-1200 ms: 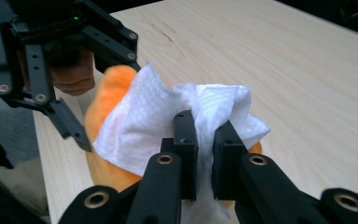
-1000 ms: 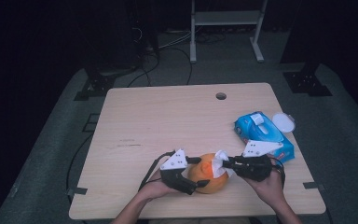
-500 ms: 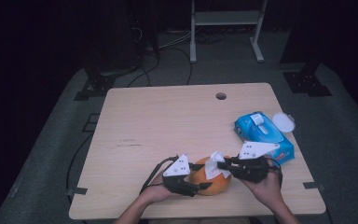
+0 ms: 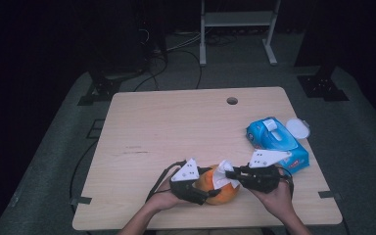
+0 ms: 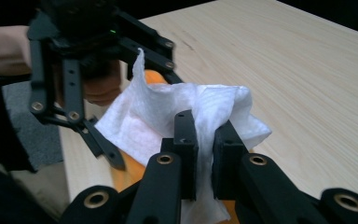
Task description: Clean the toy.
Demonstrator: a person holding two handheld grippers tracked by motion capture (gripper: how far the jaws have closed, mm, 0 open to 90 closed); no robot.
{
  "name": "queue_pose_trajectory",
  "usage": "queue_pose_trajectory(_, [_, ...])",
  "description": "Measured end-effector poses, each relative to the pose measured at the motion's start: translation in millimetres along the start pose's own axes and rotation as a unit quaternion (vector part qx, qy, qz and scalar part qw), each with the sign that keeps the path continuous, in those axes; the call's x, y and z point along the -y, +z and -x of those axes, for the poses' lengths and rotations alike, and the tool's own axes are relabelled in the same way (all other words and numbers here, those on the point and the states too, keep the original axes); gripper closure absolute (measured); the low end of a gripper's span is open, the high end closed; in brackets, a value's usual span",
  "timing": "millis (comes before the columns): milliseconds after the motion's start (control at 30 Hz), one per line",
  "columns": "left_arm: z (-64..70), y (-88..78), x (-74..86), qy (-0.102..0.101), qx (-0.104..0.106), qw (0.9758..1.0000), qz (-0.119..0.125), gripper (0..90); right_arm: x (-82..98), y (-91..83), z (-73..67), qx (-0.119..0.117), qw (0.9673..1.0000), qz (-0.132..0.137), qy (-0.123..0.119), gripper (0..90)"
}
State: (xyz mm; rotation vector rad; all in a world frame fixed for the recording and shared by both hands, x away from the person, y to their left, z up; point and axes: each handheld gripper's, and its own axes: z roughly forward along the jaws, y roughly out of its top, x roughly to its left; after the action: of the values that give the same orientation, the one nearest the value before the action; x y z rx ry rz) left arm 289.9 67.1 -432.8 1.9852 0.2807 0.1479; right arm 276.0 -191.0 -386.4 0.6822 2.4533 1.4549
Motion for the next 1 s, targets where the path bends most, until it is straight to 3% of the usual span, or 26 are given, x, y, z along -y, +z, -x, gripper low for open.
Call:
queue_pose_trajectory(100, [-5.3,-2.6,2.4,-0.015,0.001,0.9999,0.004,30.8,3.7,-1.9,7.3,0.031,0.9995,-0.01,0.002,81.9])
queue_pose_trajectory(200, [-11.5,-4.4,5.0,-0.038,0.001,0.9992,0.013,30.7,9.5,-5.5,15.2,0.044,0.9988,-0.013,0.02,81.9])
queue_pose_trajectory(267, [-13.4,-5.2,5.8,-0.047,0.001,0.9988,0.015,30.7,9.2,-5.9,12.0,0.049,0.9986,-0.014,0.012,81.8])
queue_pose_trajectory(367, [-17.1,-6.2,7.0,-0.068,-0.006,0.9975,0.021,30.4,6.4,-3.7,2.9,0.045,0.9989,-0.014,-0.001,81.8])
queue_pose_trajectory(433, [-19.9,-7.0,7.6,-0.082,-0.009,0.9963,0.023,30.0,2.9,0.6,-6.0,0.021,0.9997,-0.007,-0.01,81.8])
queue_pose_trajectory(533, [-20.2,-8.7,9.2,-0.082,-0.006,0.9963,0.025,30.0,-1.1,5.3,-14.2,0.025,0.999,-0.017,-0.033,81.8])
queue_pose_trajectory(667, [-18.1,-8.7,8.9,-0.073,-0.005,0.997,0.025,31.2,3.1,0.9,-0.4,0.021,0.9997,-0.013,-0.008,81.9])
queue_pose_trajectory(800, [-10.3,-7.9,8.0,-0.027,0.01,0.9994,0.017,31.5,9.8,-6.8,15.2,0.041,0.9989,-0.01,0.021,81.8])
queue_pose_trajectory(900, [-4.9,-8.1,9.2,0.006,0.033,0.9993,0.015,28.5,15.1,-10.9,25.7,0.044,0.998,-0.009,0.045,81.7])
queue_pose_trajectory(933, [-4.9,-8.1,9.2,0.006,0.033,0.9993,0.013,25.4,17.1,-10.2,27.3,0.038,0.998,-0.012,0.049,81.7])
queue_pose_trajectory(1000, [-8.2,-8.1,9.1,-0.013,0.031,0.9994,0.009,18.1,18.6,-7.6,26.6,0.027,0.9982,-0.015,0.051,81.7])
